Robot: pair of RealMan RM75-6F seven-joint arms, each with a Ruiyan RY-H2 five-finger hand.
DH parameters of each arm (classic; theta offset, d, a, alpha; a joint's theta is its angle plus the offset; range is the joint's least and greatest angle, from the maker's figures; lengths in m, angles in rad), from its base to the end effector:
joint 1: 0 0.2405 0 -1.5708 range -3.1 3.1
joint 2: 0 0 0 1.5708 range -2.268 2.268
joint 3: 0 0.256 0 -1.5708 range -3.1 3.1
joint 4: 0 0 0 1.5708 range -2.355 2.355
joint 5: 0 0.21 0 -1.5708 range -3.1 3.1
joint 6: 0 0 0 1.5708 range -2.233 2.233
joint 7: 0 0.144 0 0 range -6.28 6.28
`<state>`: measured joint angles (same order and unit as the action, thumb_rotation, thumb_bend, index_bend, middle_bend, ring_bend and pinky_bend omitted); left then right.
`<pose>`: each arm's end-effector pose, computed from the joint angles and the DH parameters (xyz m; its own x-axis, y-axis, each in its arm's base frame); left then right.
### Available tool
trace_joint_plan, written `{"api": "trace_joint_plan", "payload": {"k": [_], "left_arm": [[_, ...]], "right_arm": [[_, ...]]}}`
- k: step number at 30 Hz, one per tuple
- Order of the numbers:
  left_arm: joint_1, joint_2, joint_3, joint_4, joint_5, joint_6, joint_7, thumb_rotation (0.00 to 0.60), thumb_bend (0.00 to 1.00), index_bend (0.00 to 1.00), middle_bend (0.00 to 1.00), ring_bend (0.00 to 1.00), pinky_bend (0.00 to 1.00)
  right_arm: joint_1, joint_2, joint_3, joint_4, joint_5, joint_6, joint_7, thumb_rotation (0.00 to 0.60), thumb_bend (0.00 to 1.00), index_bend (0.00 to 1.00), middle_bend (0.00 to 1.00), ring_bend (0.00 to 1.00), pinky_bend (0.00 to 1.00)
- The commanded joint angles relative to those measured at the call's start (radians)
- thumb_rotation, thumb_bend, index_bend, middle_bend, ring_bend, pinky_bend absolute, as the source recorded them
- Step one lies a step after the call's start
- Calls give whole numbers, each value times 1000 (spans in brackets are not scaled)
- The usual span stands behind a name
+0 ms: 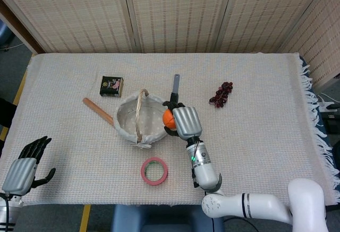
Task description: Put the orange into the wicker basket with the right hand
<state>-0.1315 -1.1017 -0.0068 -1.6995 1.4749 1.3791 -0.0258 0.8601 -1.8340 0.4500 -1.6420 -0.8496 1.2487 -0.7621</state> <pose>-0.2985 0.1830 0.1378 0.3080 0.1414 0.9408 0.9512 -0.0254 -0.3076 -0.0179 -0.3367 -0.0289 0.2393 -0.1148 0.9641 -0.9438 -0.2608 0.2032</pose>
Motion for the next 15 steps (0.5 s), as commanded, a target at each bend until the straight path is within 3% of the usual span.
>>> {"api": "trace_joint_plan", "payload": {"k": [1, 7, 15], "left_arm": [[0, 1, 0, 0, 0, -1, -2, 600, 349, 0, 0, 0, 81], [0, 7, 3, -5, -4, -9, -7, 600, 349, 0, 0, 0, 82], [-4, 11, 4, -9, -8, -20, -16, 600, 348, 0, 0, 0, 81]], "right_arm": [[53, -61, 29, 77, 36, 0, -24, 600, 259, 301, 621, 668, 750], [110, -128, 41, 213, 47, -12, -10, 600, 258, 329, 621, 634, 713], [145, -200, 14, 356, -3, -44, 77, 600, 257, 364, 570, 497, 508]]}}
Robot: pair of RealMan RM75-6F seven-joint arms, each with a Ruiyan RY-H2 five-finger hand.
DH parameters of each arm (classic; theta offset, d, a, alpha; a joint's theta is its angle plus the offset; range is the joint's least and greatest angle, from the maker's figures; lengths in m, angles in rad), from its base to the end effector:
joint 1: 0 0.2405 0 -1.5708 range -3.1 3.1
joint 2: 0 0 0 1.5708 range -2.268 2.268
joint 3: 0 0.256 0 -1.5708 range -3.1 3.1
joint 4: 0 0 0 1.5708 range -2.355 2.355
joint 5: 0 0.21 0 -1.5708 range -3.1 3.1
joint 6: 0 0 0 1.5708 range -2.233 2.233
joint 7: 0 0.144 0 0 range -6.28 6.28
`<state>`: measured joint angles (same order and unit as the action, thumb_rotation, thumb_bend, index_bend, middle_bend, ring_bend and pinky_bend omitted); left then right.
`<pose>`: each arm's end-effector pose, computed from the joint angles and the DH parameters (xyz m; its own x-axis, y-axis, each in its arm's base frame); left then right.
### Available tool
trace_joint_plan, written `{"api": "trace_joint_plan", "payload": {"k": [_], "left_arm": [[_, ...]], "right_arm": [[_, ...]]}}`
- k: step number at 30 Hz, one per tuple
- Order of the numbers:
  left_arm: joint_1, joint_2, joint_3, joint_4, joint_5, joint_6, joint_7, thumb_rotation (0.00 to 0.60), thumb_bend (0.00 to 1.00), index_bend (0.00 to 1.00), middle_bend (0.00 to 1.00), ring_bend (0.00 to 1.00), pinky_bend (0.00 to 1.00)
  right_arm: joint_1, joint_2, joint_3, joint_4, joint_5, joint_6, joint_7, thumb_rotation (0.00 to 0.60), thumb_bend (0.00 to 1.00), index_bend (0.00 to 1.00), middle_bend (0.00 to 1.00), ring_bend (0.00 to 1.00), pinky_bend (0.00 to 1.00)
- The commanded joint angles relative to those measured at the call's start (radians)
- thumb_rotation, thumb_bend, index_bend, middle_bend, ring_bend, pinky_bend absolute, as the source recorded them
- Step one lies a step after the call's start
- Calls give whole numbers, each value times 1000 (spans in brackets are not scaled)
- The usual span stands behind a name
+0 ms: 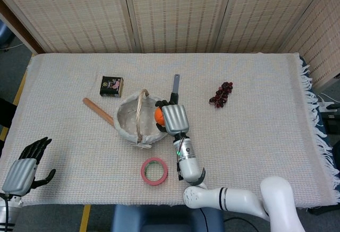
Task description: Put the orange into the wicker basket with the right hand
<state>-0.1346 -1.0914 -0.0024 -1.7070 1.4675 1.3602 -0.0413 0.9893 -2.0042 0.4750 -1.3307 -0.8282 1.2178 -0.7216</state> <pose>-0.2997 0.1825 0.1377 0.2946 0.1631 0.9416 0.9551 -0.0171 -0.2959 -0.0037 -0.3589 -0.0750 0.2825 -0.0949 0.9546 -0.9379 -0.2360 0.2541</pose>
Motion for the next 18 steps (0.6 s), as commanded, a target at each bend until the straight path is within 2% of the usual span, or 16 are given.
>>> {"api": "trace_joint_plan", "payload": {"k": [1, 3, 5, 9, 12, 18], "left_arm": [[0, 1, 0, -2, 0, 0, 0, 600, 348, 0, 0, 0, 81], [0, 2, 0, -3, 1, 0, -1, 600, 348, 0, 0, 0, 81], [-1, 3, 0, -3, 0, -1, -1, 600, 348, 0, 0, 0, 81], [-1, 4, 0, -2, 0, -2, -5, 600, 348, 0, 0, 0, 81], [-1, 4, 1, -3, 1, -2, -5, 600, 347, 0, 0, 0, 82], [-1, 4, 1, -4, 0, -2, 1, 600, 348, 0, 0, 0, 82]], "right_arm": [[19, -39, -12, 59, -30, -16, 46, 600, 257, 367, 564, 490, 492], [27, -56, -15, 88, -40, -25, 63, 600, 255, 402, 512, 427, 403], [34, -68, -19, 108, -49, -32, 70, 600, 229, 361, 385, 284, 262], [40, -79, -16, 126, -74, -26, 92, 600, 164, 31, 110, 23, 94], [38, -76, -15, 128, -94, -15, 100, 600, 128, 0, 13, 0, 71], [20, -40, -15, 70, -110, 2, 86, 600, 110, 0, 0, 0, 59]]}}
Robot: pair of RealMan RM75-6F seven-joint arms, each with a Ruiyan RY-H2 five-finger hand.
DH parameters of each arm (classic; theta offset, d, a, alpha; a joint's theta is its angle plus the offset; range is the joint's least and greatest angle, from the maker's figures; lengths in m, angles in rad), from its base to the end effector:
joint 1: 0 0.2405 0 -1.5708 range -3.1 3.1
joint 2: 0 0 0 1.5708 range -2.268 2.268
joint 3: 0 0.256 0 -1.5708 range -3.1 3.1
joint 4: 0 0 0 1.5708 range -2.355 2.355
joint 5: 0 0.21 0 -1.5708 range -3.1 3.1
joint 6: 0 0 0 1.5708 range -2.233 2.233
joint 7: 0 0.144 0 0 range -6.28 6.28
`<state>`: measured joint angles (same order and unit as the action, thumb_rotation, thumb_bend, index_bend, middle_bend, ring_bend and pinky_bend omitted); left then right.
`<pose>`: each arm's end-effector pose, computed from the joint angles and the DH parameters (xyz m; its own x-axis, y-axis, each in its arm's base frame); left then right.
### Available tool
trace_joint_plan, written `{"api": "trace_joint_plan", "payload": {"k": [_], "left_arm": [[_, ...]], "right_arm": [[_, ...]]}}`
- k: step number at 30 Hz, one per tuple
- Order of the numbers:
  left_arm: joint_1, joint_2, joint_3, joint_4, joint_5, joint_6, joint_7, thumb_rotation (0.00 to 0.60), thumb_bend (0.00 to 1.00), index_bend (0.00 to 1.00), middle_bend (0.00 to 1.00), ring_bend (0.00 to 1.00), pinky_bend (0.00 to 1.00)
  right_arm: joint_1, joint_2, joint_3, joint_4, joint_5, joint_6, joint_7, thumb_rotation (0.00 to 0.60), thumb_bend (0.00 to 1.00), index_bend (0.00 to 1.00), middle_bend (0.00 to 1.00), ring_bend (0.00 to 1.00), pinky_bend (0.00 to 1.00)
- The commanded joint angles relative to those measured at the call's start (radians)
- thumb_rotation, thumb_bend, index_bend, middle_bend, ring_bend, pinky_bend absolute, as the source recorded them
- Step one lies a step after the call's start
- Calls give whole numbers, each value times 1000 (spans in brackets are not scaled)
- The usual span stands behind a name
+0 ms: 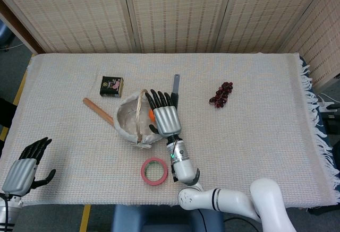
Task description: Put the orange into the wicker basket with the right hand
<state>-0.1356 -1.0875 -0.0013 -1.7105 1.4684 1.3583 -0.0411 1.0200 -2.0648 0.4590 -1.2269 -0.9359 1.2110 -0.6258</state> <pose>-0.2992 0.1825 0.1382 0.2955 0.1658 0.9409 0.9548 -0.0187 -0.2966 0.0089 -0.3563 -0.0884 0.2591 -0.0485 0.9646 -0.9232 -0.3060 0.2326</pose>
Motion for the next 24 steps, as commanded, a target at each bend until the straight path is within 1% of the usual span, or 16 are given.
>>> {"api": "trace_joint_plan", "payload": {"k": [1, 4, 7, 9, 10, 12, 13, 15, 16, 18, 21, 23, 24], "left_arm": [[0, 0, 0, 0, -2, 0, 1, 600, 348, 0, 0, 0, 81], [1, 0, -1, 0, -4, 0, 3, 600, 348, 0, 0, 0, 81], [1, 1, -1, -1, -4, 0, 4, 600, 348, 0, 0, 0, 81], [1, 1, 0, -1, -3, 1, 7, 600, 348, 0, 0, 0, 81], [1, 0, 0, 0, -2, 2, 10, 600, 349, 0, 0, 0, 81], [1, -1, 0, 1, -1, 3, 13, 600, 348, 0, 0, 0, 81], [1, -1, 0, 1, -1, 3, 16, 600, 347, 0, 0, 0, 81], [1, -2, 1, 3, -1, 4, 23, 600, 346, 0, 0, 0, 81], [1, -3, 1, 3, 0, 5, 28, 600, 346, 0, 0, 0, 81], [2, -5, 1, 4, 2, 7, 36, 600, 346, 0, 0, 0, 81], [3, -9, 1, 9, 7, 15, 48, 600, 347, 0, 0, 0, 81], [5, -13, 1, 13, 11, 21, 56, 600, 346, 0, 0, 0, 81], [5, -15, 0, 16, 12, 23, 58, 600, 346, 0, 0, 0, 81]], "right_arm": [[-17, 31, 0, -51, -5, 13, -14, 600, 110, 0, 0, 0, 59], [-47, 82, -17, -130, -15, 29, -34, 600, 110, 0, 0, 0, 58], [-99, 163, -51, -247, -27, 56, -63, 600, 110, 0, 0, 0, 54], [-148, 234, -87, -348, -41, 84, -79, 600, 110, 0, 0, 0, 51], [-180, 282, -113, -410, -55, 101, -86, 600, 110, 0, 0, 0, 50], [-230, 361, -162, -500, -83, 130, -101, 600, 110, 0, 0, 0, 47], [-256, 403, -190, -543, -100, 145, -108, 600, 110, 0, 0, 0, 45], [-321, 505, -262, -638, -137, 179, -122, 600, 109, 0, 0, 0, 42], [-359, 563, -306, -687, -155, 198, -127, 600, 109, 0, 0, 0, 40], [-417, 644, -374, -747, -192, 227, -115, 600, 110, 0, 0, 0, 38], [-513, 751, -488, -791, -278, 275, -56, 600, 110, 0, 0, 0, 36], [-580, 806, -563, -779, -351, 314, -4, 600, 109, 0, 0, 0, 35], [-607, 824, -592, -763, -383, 332, 19, 600, 110, 0, 0, 0, 35]]}}
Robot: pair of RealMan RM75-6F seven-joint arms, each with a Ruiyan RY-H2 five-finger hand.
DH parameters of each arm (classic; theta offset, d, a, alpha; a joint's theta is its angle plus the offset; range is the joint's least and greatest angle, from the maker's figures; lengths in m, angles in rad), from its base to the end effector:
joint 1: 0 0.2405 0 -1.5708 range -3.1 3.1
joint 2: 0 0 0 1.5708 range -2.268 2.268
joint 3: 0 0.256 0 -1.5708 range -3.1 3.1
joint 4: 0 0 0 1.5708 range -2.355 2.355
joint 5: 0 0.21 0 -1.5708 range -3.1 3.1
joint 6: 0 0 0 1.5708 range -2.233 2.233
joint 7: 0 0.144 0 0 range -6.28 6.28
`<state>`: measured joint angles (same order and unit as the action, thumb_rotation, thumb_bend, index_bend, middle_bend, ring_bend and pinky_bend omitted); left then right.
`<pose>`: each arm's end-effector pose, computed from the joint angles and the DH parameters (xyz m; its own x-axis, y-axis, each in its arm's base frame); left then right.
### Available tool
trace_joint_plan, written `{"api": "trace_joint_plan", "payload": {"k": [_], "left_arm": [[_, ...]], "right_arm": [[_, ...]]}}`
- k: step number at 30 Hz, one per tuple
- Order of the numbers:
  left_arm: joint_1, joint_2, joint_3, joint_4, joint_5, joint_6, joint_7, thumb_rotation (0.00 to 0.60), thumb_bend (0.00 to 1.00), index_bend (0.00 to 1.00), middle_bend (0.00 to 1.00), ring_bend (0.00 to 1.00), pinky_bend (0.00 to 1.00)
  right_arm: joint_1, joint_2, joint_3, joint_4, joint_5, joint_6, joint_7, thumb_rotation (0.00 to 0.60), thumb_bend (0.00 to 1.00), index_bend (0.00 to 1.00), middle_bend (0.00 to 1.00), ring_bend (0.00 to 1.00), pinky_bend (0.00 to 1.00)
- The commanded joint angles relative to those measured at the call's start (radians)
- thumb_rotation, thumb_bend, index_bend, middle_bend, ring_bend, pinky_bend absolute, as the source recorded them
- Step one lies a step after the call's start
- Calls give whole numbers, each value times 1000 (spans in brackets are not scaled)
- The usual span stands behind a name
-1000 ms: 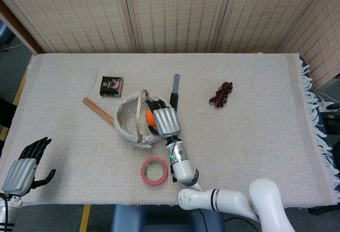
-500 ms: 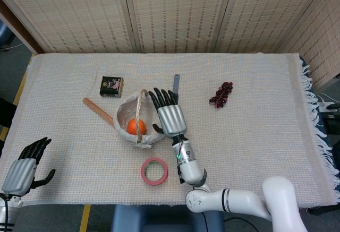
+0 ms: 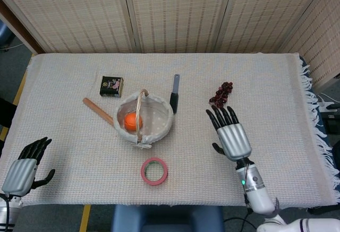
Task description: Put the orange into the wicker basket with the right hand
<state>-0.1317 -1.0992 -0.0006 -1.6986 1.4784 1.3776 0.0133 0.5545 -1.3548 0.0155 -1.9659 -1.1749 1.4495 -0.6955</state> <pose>-0.2991 0.1817 0.1375 0.3490 0.1473 0.9255 0.9369 -0.0337 -0.3479 -0.1526 -0.2538 0.0638 0.5178 -0.0540 0.8538 -0.8352 -0.2477 0.4909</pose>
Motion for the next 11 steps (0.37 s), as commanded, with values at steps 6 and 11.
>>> {"api": "trace_joint_plan", "payload": {"k": [6, 11], "left_arm": [[3, -13, -3, 13, 5, 14, 25, 600, 346, 0, 0, 0, 81], [5, -20, -4, 12, 7, 22, 42, 600, 346, 0, 0, 0, 81]], "right_arm": [[-293, 154, -257, 176, -319, 208, 232, 600, 109, 0, 0, 0, 31], [-361, 136, -245, 343, -371, 256, 340, 600, 110, 0, 0, 0, 31]]}}
